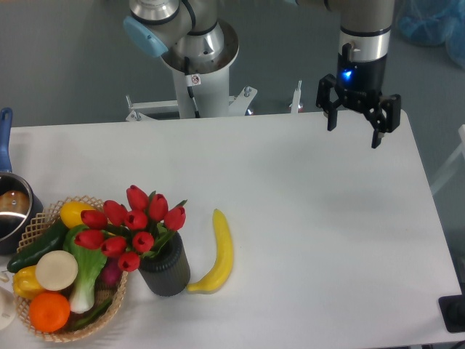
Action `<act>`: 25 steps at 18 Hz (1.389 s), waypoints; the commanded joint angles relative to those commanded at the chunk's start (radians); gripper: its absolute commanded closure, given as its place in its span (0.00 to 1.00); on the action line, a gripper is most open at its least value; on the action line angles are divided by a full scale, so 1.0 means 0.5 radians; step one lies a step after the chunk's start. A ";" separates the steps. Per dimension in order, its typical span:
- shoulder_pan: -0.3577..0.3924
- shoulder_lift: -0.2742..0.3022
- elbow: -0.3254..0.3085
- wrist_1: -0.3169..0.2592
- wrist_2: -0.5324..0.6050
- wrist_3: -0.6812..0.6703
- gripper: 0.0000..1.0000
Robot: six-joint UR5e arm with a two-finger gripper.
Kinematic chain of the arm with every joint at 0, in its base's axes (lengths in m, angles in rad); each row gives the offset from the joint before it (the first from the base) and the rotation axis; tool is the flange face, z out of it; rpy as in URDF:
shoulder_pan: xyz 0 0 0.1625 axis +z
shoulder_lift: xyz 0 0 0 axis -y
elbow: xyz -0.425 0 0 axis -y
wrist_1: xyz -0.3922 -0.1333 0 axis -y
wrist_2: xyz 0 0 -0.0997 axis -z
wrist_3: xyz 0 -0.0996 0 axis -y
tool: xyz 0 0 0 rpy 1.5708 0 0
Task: Pick up the flowers from the vase
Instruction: 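Move the open gripper toward the red tulips in the black vase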
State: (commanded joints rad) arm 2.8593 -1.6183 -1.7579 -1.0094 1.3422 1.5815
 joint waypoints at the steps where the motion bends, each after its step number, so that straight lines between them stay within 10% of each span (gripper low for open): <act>1: 0.000 0.000 -0.003 0.003 -0.003 0.000 0.00; 17: -0.055 -0.052 -0.172 0.273 -0.849 -0.644 0.00; 25: -0.313 -0.199 -0.166 0.285 -1.068 -0.712 0.00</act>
State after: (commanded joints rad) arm 2.7030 -1.7180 -1.8408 -0.8667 0.8084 1.2257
